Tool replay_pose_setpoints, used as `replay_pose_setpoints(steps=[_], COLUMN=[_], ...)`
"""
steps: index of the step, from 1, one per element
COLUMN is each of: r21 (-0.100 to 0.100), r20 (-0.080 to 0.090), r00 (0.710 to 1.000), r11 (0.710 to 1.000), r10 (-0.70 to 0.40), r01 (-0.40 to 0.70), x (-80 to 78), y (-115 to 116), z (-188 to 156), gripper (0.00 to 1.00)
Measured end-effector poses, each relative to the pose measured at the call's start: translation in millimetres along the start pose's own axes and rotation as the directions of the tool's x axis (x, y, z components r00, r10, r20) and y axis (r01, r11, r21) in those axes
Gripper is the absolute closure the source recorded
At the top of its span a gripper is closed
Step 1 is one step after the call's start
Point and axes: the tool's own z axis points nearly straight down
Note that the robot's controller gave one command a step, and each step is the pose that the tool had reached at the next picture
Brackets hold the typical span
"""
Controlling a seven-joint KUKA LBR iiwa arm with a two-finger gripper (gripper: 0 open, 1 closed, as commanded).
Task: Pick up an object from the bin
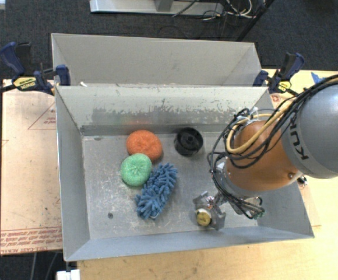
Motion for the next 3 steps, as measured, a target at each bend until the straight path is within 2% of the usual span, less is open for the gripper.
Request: replay_pose_setpoints(steps=[1,2,3], r21=[0.0,-0.001,-0.001], r20=[0.0,0.002,0.002], r00=[1.0,1.0,1.0], r11=[1.0,1.0,1.0], r10=[-0.001,-0.009,-0.008], r01=[0.001,0.009,0.008], x=[0.0,-14.1,-14.1], y=[0,20,20], z=[0,-124,-124], gripper=[1.0,1.0,1.0])
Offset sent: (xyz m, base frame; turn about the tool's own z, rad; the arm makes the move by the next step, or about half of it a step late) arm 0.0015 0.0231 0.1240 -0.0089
